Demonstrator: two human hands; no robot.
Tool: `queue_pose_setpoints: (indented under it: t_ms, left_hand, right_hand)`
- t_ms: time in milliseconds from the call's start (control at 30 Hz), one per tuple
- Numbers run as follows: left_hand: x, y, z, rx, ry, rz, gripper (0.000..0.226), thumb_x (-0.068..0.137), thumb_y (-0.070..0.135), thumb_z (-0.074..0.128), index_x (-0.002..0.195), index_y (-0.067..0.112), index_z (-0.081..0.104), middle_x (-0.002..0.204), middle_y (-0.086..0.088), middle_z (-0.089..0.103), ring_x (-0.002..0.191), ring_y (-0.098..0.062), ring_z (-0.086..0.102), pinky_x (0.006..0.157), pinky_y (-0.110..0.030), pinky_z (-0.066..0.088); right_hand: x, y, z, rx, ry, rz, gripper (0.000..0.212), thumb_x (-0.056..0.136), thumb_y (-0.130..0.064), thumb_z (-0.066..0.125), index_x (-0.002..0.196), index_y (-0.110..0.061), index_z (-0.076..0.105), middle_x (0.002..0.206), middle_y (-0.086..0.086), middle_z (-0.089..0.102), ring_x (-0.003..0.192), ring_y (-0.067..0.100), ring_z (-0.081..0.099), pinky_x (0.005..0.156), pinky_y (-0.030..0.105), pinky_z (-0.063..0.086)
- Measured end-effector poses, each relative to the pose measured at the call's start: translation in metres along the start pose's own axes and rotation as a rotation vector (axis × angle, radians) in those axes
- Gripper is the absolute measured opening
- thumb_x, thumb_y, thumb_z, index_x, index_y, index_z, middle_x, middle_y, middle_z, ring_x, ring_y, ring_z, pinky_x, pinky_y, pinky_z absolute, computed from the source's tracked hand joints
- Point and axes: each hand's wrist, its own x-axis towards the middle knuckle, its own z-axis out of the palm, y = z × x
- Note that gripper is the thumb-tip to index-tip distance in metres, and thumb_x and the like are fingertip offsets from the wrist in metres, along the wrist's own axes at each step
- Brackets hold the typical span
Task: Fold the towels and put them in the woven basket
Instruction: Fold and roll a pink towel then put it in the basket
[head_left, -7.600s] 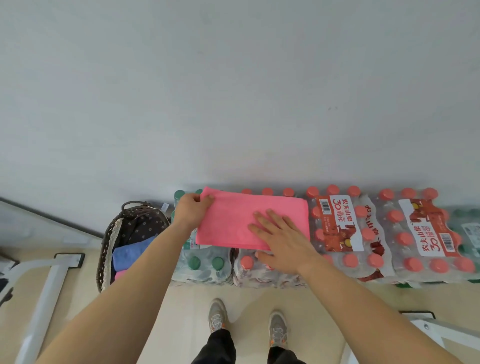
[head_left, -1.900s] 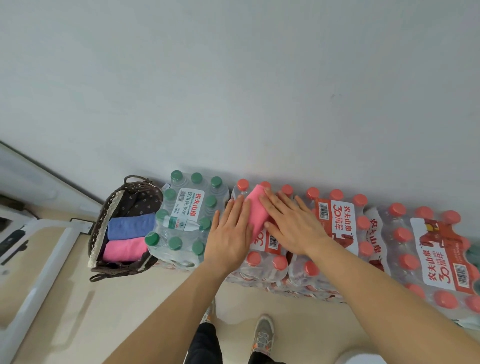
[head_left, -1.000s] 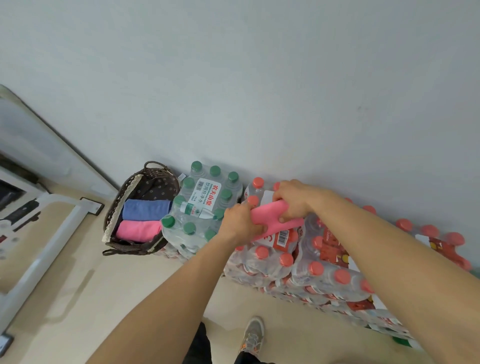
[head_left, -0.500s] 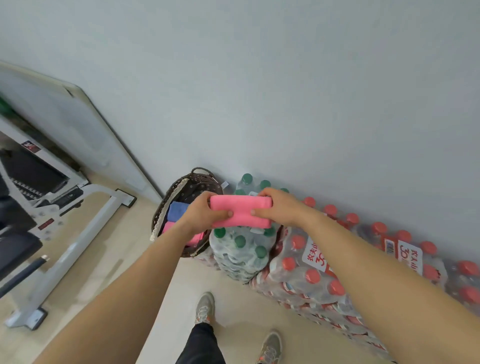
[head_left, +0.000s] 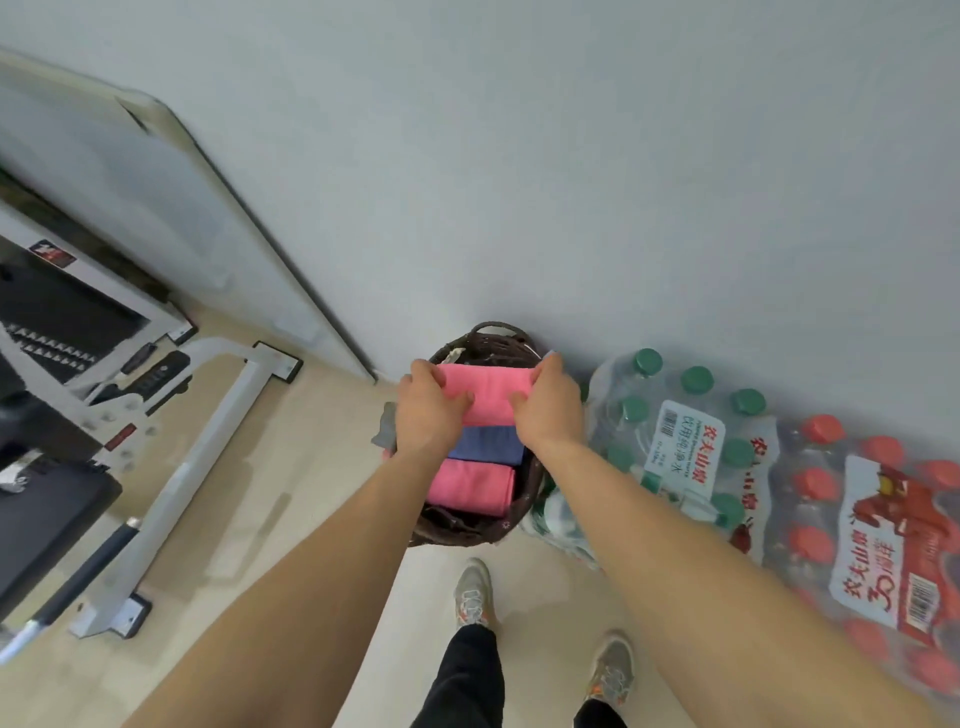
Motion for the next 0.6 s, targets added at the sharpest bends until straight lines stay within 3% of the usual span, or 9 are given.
queue_pose_setpoints:
  t_ms: [67,167,367,600]
  left_hand:
    - [0.013,-0.009,0.011,0.052,-0.021,0.092,0.023,0.087,0.016,0.063,0.104,0.011,0.049,0.107,-0.008,0.054,0.084,-0.019,0.046,0.073,-0.030,0.036]
    - [0.027,-0.017,0.024,0.086,-0.038,0.192,0.019,0.090,0.016,0.055,0.108,0.014,0.054,0.114,-0.005,0.055,0.097,-0.024,0.055,0.085,-0.037,0.042]
    - [0.041,-0.028,0.035,0.055,-0.071,0.270,0.025,0.092,0.014,0.054,0.116,0.015,0.059,0.121,-0.006,0.055,0.102,-0.027,0.062,0.087,-0.043,0.051]
    - [0.035,-0.034,0.050,0.220,-0.147,0.232,0.039,0.095,0.005,0.042,0.131,0.009,0.054,0.141,-0.012,0.044,0.111,-0.036,0.056,0.088,-0.040,0.043]
  right_hand:
    - [0.009,0.003,0.024,-0.075,0.047,0.004,0.015,0.093,-0.006,0.051,0.107,-0.009,0.049,0.112,0.016,0.055,0.097,0.037,0.060,0.080,0.042,0.049]
    - [0.022,0.008,0.044,-0.143,0.105,0.022,0.023,0.093,0.000,0.036,0.108,-0.007,0.052,0.116,0.018,0.051,0.092,0.039,0.058,0.079,0.044,0.048]
    - [0.033,0.014,0.057,-0.126,0.108,-0.030,0.024,0.088,0.004,0.044,0.107,-0.006,0.055,0.119,0.017,0.049,0.091,0.038,0.057,0.078,0.042,0.047]
    - [0.025,0.018,0.075,-0.132,0.024,0.003,0.035,0.085,0.005,0.045,0.116,-0.007,0.055,0.127,0.014,0.045,0.097,0.038,0.058,0.085,0.046,0.049]
